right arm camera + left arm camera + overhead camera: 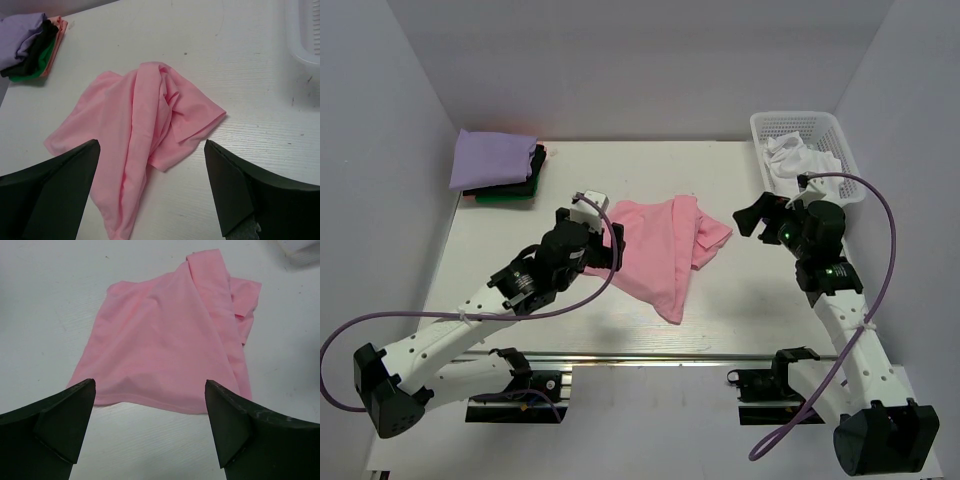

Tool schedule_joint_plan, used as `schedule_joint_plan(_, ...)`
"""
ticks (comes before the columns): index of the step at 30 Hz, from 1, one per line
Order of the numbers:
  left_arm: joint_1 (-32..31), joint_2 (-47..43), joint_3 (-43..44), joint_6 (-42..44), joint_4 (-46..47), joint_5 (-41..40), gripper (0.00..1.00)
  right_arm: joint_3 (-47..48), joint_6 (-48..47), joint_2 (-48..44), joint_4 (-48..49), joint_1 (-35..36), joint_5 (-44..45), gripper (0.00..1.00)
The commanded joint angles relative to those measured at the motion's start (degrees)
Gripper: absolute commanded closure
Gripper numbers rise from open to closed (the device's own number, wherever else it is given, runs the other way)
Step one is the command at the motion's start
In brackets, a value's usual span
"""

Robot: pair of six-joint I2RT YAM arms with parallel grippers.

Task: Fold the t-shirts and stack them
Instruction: Flatten out the tshirt

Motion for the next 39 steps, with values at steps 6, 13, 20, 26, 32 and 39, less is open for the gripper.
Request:
schedule_joint_plan(6,-0.01,1.89,0.65,4.01,1.72,9.17,0.0,-1.14,-1.7,-1.06,2.91,-0.09,1.07,0.1)
schedule_joint_plan(13,-5.78,24.09,9.7,9.38,2.43,30.07,0.0,0.26,-1.96,5.78,0.64,-0.09,-0.86,0.1)
schedule_joint_plan(20,-15.38,34.94,15.61,12.55,1.1,30.19,0.0,0.97,-3.37,8.61,-3.06,-0.18,0.1,0.1)
schedule_joint_plan(26,-17.05,36.96,12.18,12.55,2.34,35.7,0.14,0.26,-2.75,8.87,-4.29,-0.26,1.95,0.1)
schedule_joint_plan(32,-17.06,40.29,11.56,11.23,2.34,31.33,0.24,0.61,-2.84,8.61,-5.52,0.0,3.35,0.1)
schedule_joint_plan(39,-15.83,46.71,12.09,7.19,2.43,27.91,0.32,0.09,-3.1,8.08,-5.61,-0.18,3.79,0.1)
